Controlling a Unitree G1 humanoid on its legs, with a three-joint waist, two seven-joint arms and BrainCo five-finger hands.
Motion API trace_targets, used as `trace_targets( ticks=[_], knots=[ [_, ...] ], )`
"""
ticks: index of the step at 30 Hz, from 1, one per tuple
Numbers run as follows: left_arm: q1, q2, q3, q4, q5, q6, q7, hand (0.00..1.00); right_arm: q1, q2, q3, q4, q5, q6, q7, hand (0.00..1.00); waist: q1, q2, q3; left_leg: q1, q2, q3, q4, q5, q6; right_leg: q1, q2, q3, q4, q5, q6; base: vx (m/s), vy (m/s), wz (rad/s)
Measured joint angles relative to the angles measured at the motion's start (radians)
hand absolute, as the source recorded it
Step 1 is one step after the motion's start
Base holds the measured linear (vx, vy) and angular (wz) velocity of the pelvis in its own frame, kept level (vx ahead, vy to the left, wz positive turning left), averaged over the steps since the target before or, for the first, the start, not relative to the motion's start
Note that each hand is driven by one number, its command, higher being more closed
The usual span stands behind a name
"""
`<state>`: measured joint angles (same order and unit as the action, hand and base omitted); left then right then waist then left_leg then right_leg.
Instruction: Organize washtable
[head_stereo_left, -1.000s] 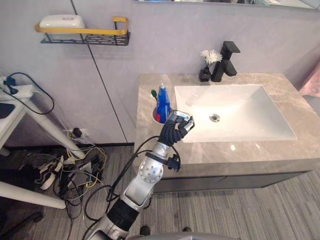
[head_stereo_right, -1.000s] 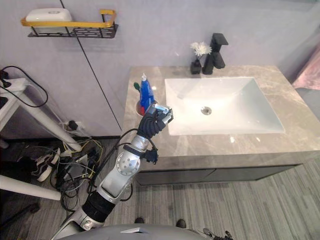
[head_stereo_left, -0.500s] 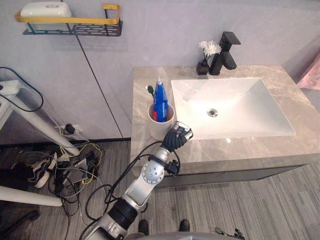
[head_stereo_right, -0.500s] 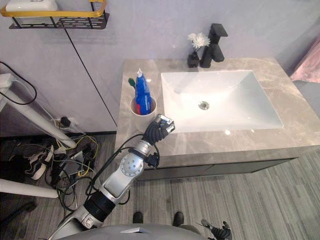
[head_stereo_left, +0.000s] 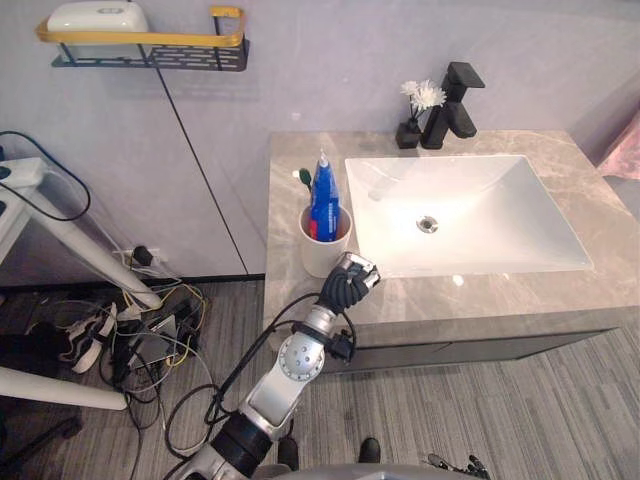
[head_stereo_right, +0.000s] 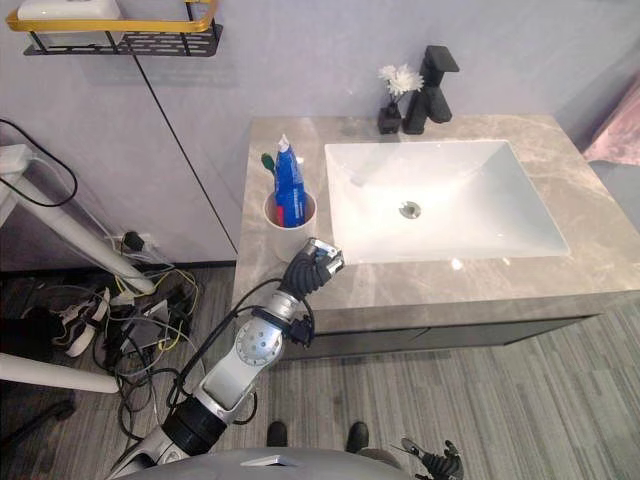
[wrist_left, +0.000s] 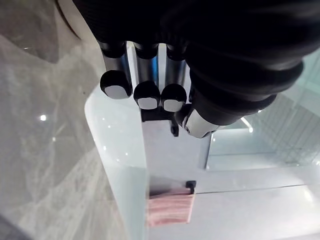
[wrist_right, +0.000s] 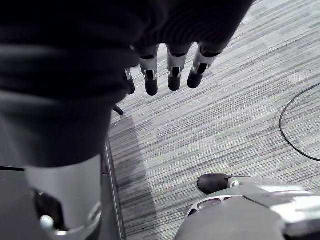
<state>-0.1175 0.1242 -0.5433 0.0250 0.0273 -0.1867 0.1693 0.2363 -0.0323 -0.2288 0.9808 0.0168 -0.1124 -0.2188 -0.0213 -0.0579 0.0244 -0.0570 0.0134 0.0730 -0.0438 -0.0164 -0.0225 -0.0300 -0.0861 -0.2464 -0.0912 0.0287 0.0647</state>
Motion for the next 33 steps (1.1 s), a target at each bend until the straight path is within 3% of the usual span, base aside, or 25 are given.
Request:
trace_targets(
  ticks=[17,33],
  knots=[
    [0.093,0.005,0.039,-0.024,0.0,0.0,-0.027,1.0,0.001,0.0,0.001,0.0,0.0,-0.001,0.0,0.0,0.001,0.001,0.0,-0.001,-0.002,-0.008,0.0,0.006,0.002,0.005,-0.003,-0.014,0.0,0.0,0.0,0.0,0.001,0.02],
    [0.056,0.004,0.075,0.013,0.031,0.003,0.016,1.0,0.001,-0.001,0.001,0.0,0.0,-0.001,0.0,0.0,0.0,0.003,-0.002,0.0,-0.002,0.004,-0.004,0.006,0.002,-0.002,-0.003,-0.002,0.0,0.003,0.001,0.0,0.001,-0.02]
  ],
)
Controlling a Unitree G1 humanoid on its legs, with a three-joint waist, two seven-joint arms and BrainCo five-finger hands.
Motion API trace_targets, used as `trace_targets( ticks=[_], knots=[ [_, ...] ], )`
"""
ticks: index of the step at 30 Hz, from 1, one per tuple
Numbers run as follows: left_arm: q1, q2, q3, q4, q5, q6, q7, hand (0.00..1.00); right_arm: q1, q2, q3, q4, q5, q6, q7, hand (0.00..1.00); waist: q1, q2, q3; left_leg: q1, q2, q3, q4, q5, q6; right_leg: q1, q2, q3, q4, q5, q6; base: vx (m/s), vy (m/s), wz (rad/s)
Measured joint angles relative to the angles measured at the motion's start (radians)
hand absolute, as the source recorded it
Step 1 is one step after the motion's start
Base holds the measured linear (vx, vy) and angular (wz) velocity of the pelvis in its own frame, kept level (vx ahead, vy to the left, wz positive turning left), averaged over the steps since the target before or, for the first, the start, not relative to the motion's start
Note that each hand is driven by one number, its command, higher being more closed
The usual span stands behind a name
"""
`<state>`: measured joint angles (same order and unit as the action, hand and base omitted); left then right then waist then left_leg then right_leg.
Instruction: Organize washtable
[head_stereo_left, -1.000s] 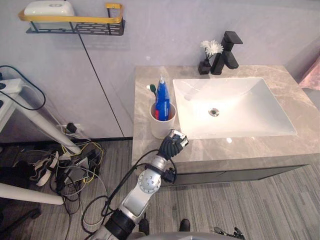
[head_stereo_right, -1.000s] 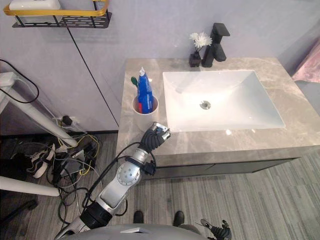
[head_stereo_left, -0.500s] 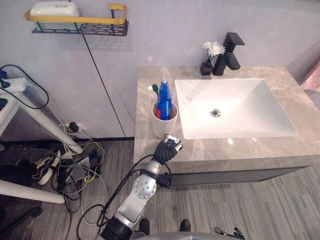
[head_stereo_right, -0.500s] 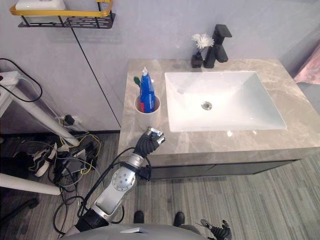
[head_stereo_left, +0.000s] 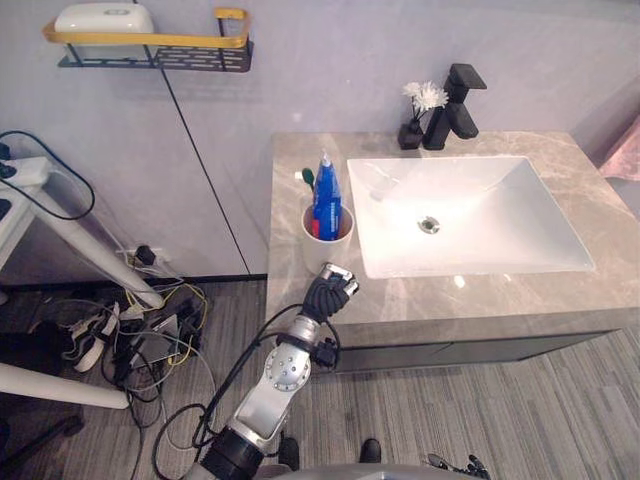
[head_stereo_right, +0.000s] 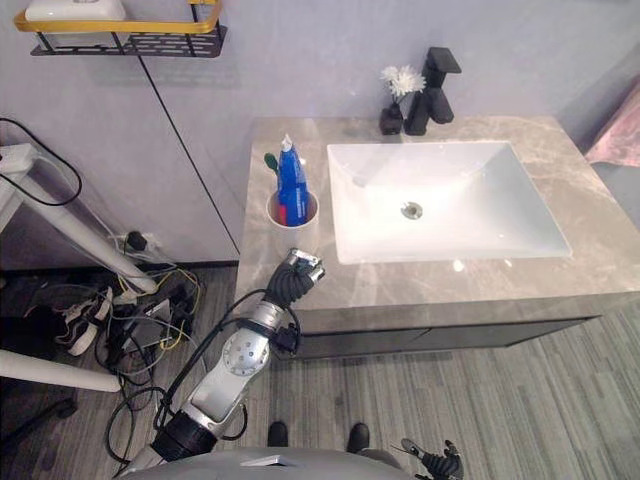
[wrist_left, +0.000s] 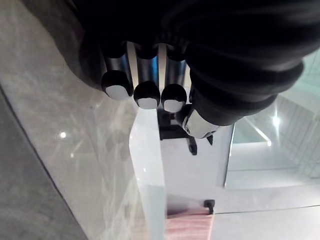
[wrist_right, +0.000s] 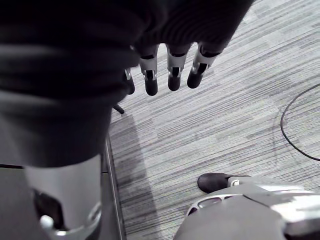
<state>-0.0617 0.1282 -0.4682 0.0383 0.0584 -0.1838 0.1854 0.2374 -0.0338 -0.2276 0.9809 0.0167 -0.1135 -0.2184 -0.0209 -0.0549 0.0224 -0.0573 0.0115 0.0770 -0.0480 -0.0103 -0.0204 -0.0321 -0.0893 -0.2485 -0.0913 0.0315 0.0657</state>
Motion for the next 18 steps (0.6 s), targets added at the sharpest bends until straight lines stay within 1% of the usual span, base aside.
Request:
trace_targets(
  ticks=[3,7,13,18],
  knots=[
    [-0.021,0.0,0.01,0.011,0.009,0.012,0.006,1.0,0.0,0.0,0.0,0.0,0.0,0.0,0.0,0.0,-0.001,0.0,0.0,0.002,0.0,0.007,-0.001,0.0,0.0,-0.002,0.0,0.011,0.0,0.003,0.001,0.0,0.01,-0.07],
    [-0.025,0.001,0.053,0.012,0.016,0.021,0.031,1.0,0.0,0.0,-0.001,0.0,0.0,0.0,0.001,0.0,-0.003,0.0,0.0,0.002,0.0,0.018,-0.002,0.002,0.002,-0.007,-0.001,0.018,0.0,0.009,0.002,-0.02,0.01,-0.08],
    [-0.066,0.004,0.096,0.041,0.03,0.026,0.056,1.0,0.002,0.0,-0.002,-0.001,-0.002,0.0,0.003,0.0,-0.002,0.0,0.0,0.0,-0.005,0.02,-0.024,0.021,0.007,-0.021,-0.004,0.02,-0.004,0.018,0.003,-0.01,0.01,-0.01],
    [-0.102,0.008,0.132,0.057,0.035,0.033,0.071,1.0,0.002,0.0,-0.005,-0.002,-0.003,0.0,0.004,0.0,-0.002,-0.001,0.0,0.001,-0.005,0.036,-0.025,0.022,0.008,-0.029,-0.004,0.039,-0.004,0.025,0.005,-0.01,0.012,-0.1]
  ],
)
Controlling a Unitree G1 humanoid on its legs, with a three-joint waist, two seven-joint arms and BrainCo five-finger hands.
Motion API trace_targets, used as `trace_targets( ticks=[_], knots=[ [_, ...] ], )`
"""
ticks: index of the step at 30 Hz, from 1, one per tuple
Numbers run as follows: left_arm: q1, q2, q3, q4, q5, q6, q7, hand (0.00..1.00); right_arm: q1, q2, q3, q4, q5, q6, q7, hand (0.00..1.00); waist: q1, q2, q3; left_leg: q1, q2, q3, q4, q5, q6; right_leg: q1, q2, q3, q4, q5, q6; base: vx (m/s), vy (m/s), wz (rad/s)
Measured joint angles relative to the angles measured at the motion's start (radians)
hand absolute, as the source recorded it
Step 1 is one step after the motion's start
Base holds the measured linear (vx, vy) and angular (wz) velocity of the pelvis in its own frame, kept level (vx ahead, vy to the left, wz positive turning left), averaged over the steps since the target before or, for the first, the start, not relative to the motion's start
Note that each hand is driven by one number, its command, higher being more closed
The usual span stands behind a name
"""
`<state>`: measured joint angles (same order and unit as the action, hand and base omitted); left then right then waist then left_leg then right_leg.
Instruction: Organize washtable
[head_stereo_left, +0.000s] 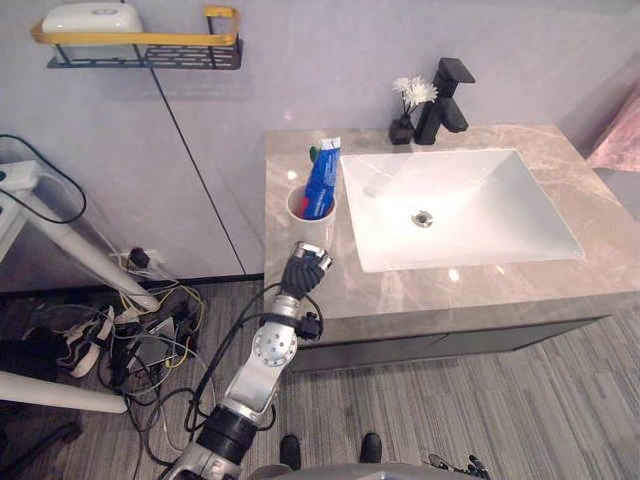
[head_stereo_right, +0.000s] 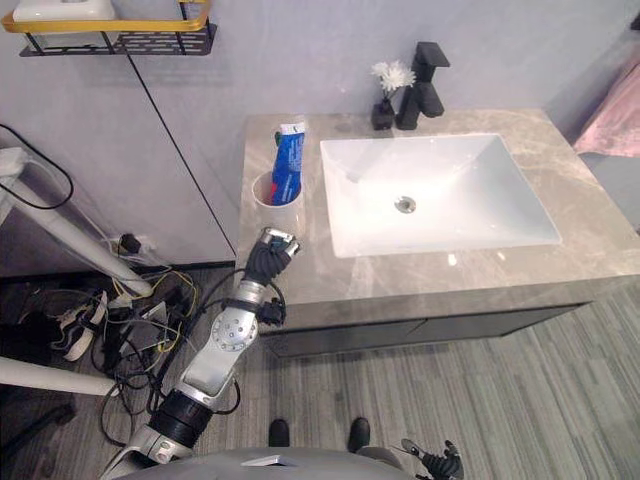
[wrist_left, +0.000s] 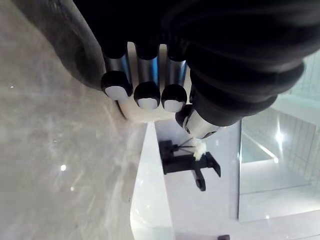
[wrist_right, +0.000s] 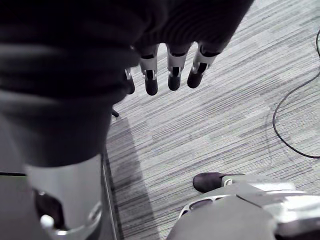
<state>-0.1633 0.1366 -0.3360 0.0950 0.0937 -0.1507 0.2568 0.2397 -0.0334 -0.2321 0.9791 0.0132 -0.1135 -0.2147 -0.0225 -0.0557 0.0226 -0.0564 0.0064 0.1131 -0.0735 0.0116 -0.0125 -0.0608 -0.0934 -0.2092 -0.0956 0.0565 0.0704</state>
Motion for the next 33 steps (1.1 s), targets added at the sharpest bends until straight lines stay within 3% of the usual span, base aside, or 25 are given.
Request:
trace_targets(
  ticks=[21,33],
  knots=[
    [-0.167,0.003,0.064,0.154,-0.011,0.033,0.057,1.0,0.008,0.004,-0.011,-0.037,-0.004,0.002,0.019,0.0,-0.027,-0.004,0.001,0.002,0.0,0.062,-0.012,0.0,0.001,-0.033,0.002,0.063,-0.001,0.018,0.004,0.0,0.005,-0.09],
    [-0.21,-0.015,0.119,0.221,-0.083,0.037,0.08,1.0,0.008,0.006,-0.013,-0.039,-0.004,0.004,0.019,0.0,-0.034,-0.006,0.002,0.002,0.0,0.077,-0.013,0.0,0.001,-0.043,0.003,0.085,-0.003,0.027,0.004,-0.01,0.003,-0.04]
  ],
)
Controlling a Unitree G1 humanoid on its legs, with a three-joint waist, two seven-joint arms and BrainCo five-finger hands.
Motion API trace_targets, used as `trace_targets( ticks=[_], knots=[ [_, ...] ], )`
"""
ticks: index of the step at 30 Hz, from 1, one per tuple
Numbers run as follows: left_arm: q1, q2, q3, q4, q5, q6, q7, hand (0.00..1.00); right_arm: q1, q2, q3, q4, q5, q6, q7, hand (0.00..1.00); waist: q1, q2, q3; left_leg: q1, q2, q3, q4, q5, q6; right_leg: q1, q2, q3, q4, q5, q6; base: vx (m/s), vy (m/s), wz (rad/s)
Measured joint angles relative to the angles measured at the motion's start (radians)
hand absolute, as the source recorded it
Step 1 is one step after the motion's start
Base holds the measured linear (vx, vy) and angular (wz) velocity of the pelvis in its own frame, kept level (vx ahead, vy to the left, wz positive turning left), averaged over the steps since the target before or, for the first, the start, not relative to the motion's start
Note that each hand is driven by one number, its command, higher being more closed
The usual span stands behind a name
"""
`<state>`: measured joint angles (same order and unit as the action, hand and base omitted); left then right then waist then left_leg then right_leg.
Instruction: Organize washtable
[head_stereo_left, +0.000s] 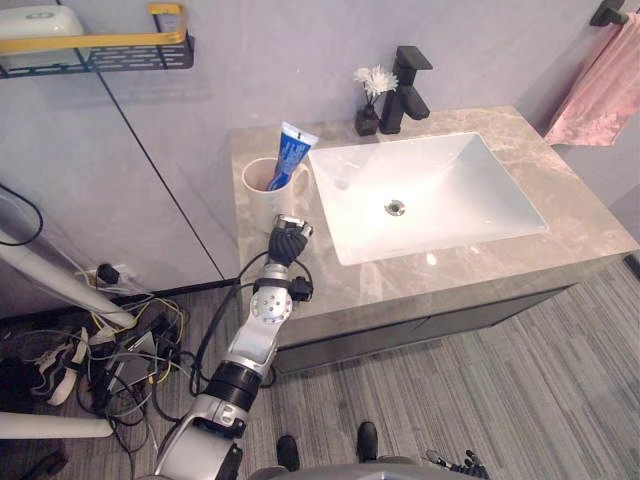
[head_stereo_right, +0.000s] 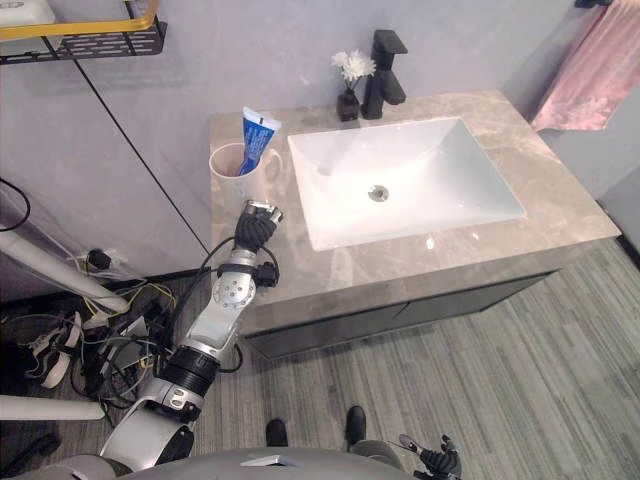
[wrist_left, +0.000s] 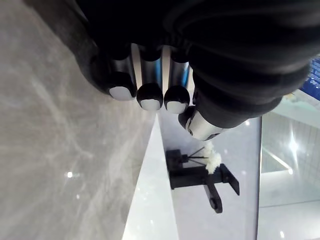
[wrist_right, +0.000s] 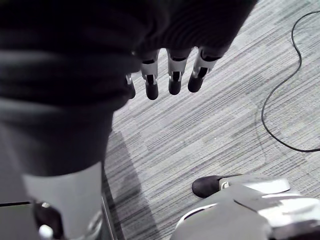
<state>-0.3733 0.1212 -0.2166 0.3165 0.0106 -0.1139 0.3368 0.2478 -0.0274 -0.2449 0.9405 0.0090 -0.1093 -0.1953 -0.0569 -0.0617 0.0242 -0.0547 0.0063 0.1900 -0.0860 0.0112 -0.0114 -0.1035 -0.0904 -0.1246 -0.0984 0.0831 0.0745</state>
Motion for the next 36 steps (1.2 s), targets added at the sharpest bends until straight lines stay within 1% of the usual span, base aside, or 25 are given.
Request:
trace_targets(
  ticks=[4,9,11,13,17,21,24,25,30,33,36],
  knots=[
    [-0.022,0.0,0.056,0.021,-0.043,0.0,0.018,1.0,0.0,0.001,0.0,-0.002,0.0,0.001,0.0,0.0,-0.007,-0.001,0.0,0.002,0.0,0.004,-0.004,0.0,0.0,-0.002,0.0,0.003,0.0,0.0,0.0,0.0,0.0,-0.01],
    [-0.038,0.005,0.106,0.031,-0.067,-0.002,0.032,1.0,0.0,0.002,-0.001,-0.004,0.0,0.002,0.001,0.0,-0.014,-0.003,0.002,0.004,0.0,0.013,-0.006,0.0,0.0,-0.005,0.001,0.007,0.0,0.0,0.0,0.01,0.0,-0.03],
    [-0.059,0.011,0.111,0.042,-0.082,-0.001,0.04,1.0,0.0,0.004,-0.001,-0.004,0.0,0.003,0.002,0.0,-0.014,-0.007,0.004,0.003,0.0,0.014,-0.006,0.0,0.0,-0.006,0.001,0.008,0.0,0.0,0.0,0.0,0.0,-0.02],
    [-0.068,0.012,0.143,0.047,-0.085,-0.001,0.045,1.0,0.0,0.006,-0.001,-0.004,0.0,0.003,0.008,0.0,-0.015,-0.013,0.008,0.002,0.0,0.024,-0.006,-0.001,0.0,-0.011,0.002,0.017,0.0,0.002,0.0,0.0,0.003,-0.1],
    [-0.085,0.025,0.149,0.055,-0.112,-0.005,0.049,1.0,0.0,0.007,-0.001,-0.002,0.0,0.005,0.016,0.0,-0.015,-0.019,0.011,-0.003,0.0,0.035,-0.006,-0.001,0.001,-0.021,0.002,0.029,0.0,0.006,0.001,0.0,0.004,-0.09],
    [-0.108,0.04,0.15,0.078,-0.113,-0.006,0.048,1.0,0.0,0.007,-0.001,-0.003,0.0,0.005,0.021,0.0,-0.016,-0.019,0.012,-0.004,0.0,0.043,-0.006,-0.001,0.001,-0.026,0.002,0.034,0.0,0.007,0.001,0.0,0.002,-0.05],
    [-0.116,0.042,0.151,0.088,-0.112,-0.013,0.049,1.0,0.0,0.007,0.0,-0.003,0.0,0.005,0.021,0.0,-0.014,-0.022,0.014,-0.008,0.0,0.05,-0.006,-0.001,0.001,-0.034,0.003,0.044,0.0,0.011,0.001,0.0,0.003,-0.06],
    [-0.138,0.042,0.152,0.116,-0.112,-0.017,0.051,1.0,0.0,0.007,0.0,-0.002,0.0,0.005,0.021,0.0,-0.014,-0.023,0.015,-0.008,0.0,0.051,-0.006,-0.001,0.001,-0.035,0.004,0.052,0.001,0.012,0.001,-0.01,0.006,-0.08],
    [-0.181,0.048,0.18,0.156,-0.113,-0.016,0.063,1.0,0.002,0.008,0.001,-0.002,0.001,0.005,0.022,0.0,-0.015,-0.026,0.017,-0.012,0.0,0.076,-0.006,-0.002,0.002,-0.052,0.006,0.072,0.0,0.019,0.0,-0.01,0.004,-0.15],
    [-0.219,0.061,0.188,0.179,-0.114,-0.017,0.068,1.0,0.004,0.008,0.002,-0.002,0.001,0.005,0.022,0.0,-0.015,-0.029,0.033,-0.015,0.001,0.095,-0.006,-0.003,0.002,-0.062,0.01,0.089,0.001,0.025,0.001,-0.02,-0.001,-0.19],
    [-0.26,0.097,0.19,0.201,-0.117,-0.015,0.069,1.0,0.005,0.009,0.006,-0.002,0.001,0.005,0.027,0.0,-0.017,-0.035,0.037,-0.03,0.002,0.118,-0.006,-0.003,0.003,-0.089,0.012,0.117,0.005,0.036,0.0,-0.01,0.003,-0.23]
  ],
)
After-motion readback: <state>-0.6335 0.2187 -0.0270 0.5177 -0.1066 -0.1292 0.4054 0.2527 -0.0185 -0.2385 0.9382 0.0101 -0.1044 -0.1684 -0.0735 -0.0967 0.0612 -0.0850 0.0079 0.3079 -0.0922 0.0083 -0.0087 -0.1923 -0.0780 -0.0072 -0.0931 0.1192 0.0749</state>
